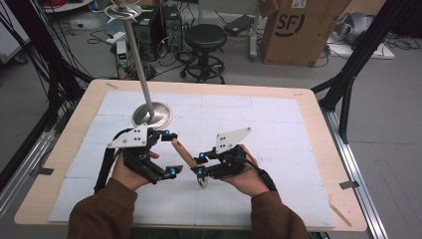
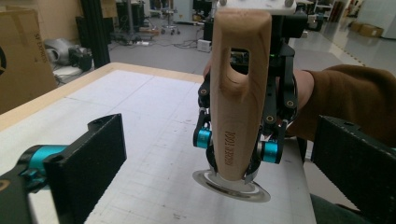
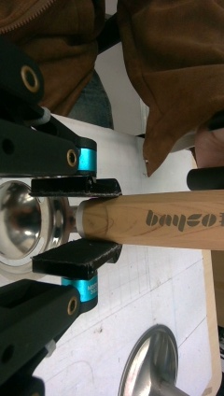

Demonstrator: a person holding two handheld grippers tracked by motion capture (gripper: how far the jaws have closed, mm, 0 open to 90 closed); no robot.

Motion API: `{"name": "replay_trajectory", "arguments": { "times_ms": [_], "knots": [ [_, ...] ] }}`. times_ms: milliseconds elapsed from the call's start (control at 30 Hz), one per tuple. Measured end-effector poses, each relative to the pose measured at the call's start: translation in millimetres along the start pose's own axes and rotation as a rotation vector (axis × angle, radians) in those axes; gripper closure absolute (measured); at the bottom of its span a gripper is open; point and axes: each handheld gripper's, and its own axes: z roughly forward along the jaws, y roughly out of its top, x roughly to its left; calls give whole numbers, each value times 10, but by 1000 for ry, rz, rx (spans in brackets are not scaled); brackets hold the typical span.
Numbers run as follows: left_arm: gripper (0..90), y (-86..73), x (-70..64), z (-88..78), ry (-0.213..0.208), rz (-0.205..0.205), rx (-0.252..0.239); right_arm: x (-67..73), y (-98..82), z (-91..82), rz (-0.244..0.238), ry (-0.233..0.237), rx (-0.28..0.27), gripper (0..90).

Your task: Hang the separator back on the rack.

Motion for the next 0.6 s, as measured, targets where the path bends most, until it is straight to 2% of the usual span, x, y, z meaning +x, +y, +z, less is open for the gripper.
{"name": "replay_trajectory", "arguments": {
  "times_ms": [33, 67, 133, 300, 333, 367, 467, 600],
  "knots": [
    [48, -2, -5, 15, 6, 1, 0, 0, 0, 0, 0, 0, 0, 687],
    [94, -2, -2, 22, 9, 4, 7, 8, 2, -5, 6, -1, -1, 687],
    [121, -7, 6, 40, -10, -10, 6, 5, 3, -3, -1, 4, -4, 688],
    [158, -10, 7, 53, -18, -23, 8, 7, 6, -10, -4, 7, -5, 687],
    [191, -7, 6, 46, -22, -20, 3, 6, 6, -10, -5, 7, -6, 687],
    [296, -4, 5, 39, -33, -20, -7, 8, 8, -9, -4, 7, -7, 687],
    [340, 5, -1, 31, -40, -16, -25, 18, 18, -18, -8, -1, -11, 688],
    [388, 1, -6, 37, -47, -13, -18, 20, 23, -36, -12, -3, -19, 687]
  ]
}}
